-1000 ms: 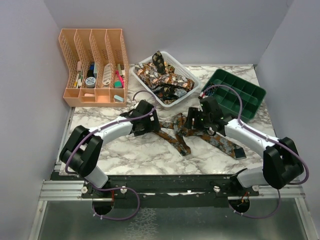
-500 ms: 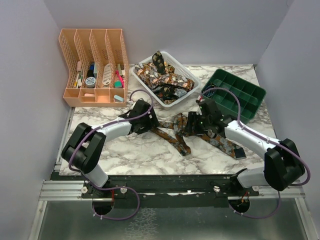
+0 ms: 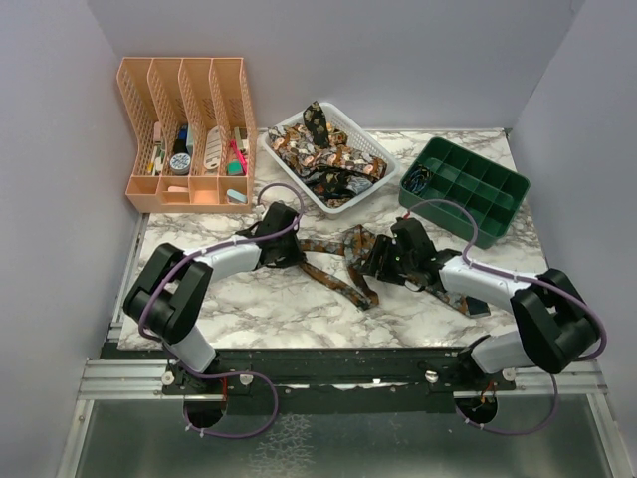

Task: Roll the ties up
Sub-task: Flatten out the tie at the center of the board.

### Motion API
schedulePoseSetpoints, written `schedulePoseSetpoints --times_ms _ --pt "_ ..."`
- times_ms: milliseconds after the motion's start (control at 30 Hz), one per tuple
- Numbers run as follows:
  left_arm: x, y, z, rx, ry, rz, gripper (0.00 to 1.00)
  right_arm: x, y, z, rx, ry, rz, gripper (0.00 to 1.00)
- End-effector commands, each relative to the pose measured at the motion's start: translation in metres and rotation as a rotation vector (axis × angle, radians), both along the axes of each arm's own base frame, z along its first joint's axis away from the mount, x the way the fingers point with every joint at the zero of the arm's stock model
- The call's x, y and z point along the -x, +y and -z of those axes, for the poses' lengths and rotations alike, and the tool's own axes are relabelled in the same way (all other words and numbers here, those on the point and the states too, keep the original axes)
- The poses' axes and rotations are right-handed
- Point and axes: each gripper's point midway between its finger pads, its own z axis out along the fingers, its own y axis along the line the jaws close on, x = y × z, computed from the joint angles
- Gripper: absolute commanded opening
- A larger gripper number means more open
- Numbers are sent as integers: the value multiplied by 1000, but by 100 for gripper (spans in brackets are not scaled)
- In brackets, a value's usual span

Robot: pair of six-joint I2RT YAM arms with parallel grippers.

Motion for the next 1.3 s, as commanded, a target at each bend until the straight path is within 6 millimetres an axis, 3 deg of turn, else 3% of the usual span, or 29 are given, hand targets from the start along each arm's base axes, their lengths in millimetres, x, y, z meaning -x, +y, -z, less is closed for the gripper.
schedulePoseSetpoints --times_ms 0,167,300,467,600,667,867,933,1000,1067,1133,1267 --pt "6 5 -11 36 4 2 20 -31 4 0 -91 -96 177 61" --pt "8 10 -31 107 -16 -22 17 -42 -5 5 -108 -127 294 60" --pt "15 19 -40 170 -13 -51 17 -44 4 2 -197 -154 297 50" --pt "27 33 -46 229 -2 -88 17 -49 13 -21 -262 -189 285 40" --pt "36 46 -51 276 4 -136 17 -58 10 -48 -296 -258 315 39" --pt "42 50 -55 311 6 -159 17 -60 4 -55 -294 -276 346 40" --pt "71 55 -57 410 39 -212 19 -61 -27 -45 -216 -287 475 45" --pt "85 54 -53 450 63 -229 21 -62 -25 -54 -177 -363 369 48" --pt "98 55 -47 485 87 -249 23 -63 -1 -73 -140 -466 110 54" --pt "109 59 -41 491 101 -276 36 -57 21 -80 -94 -502 -141 57" --pt "116 66 -35 483 99 -311 59 -50 30 -75 -48 -520 -306 58" --pt "116 79 -43 423 27 -332 91 -49 27 -71 44 -523 -412 58"
